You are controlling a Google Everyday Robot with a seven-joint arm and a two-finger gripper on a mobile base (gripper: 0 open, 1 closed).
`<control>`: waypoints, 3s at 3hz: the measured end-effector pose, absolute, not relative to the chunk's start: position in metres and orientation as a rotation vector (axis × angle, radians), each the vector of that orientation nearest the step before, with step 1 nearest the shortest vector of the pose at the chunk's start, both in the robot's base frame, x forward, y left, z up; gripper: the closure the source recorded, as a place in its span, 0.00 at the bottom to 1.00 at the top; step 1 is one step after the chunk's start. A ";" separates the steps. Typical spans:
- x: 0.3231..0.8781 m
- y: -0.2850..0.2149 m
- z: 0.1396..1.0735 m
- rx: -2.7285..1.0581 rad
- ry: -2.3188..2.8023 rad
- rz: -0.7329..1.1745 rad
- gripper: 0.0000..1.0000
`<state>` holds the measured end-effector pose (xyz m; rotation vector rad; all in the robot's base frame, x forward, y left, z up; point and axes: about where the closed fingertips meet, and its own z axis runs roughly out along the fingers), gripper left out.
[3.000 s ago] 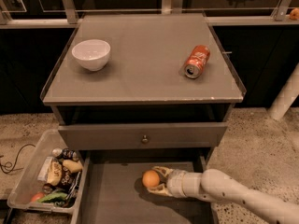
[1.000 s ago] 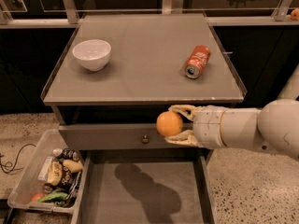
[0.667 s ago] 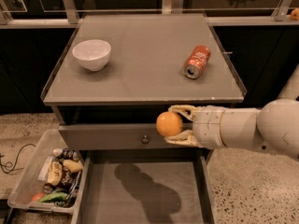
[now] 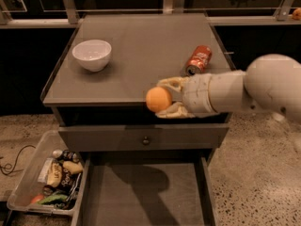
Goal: Pick orange from middle drawer and place on counter
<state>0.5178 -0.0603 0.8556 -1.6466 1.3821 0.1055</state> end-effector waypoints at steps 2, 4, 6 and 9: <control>0.605 -0.038 0.911 -1.650 1.271 0.184 1.00; 0.674 -0.053 0.913 -1.557 1.375 0.188 1.00; 0.686 -0.060 0.881 -1.532 1.571 0.203 1.00; 0.686 -0.061 0.861 -1.544 1.641 0.229 0.57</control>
Offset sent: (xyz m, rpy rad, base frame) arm 0.1437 0.0203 0.0853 0.1320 -0.0271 0.1001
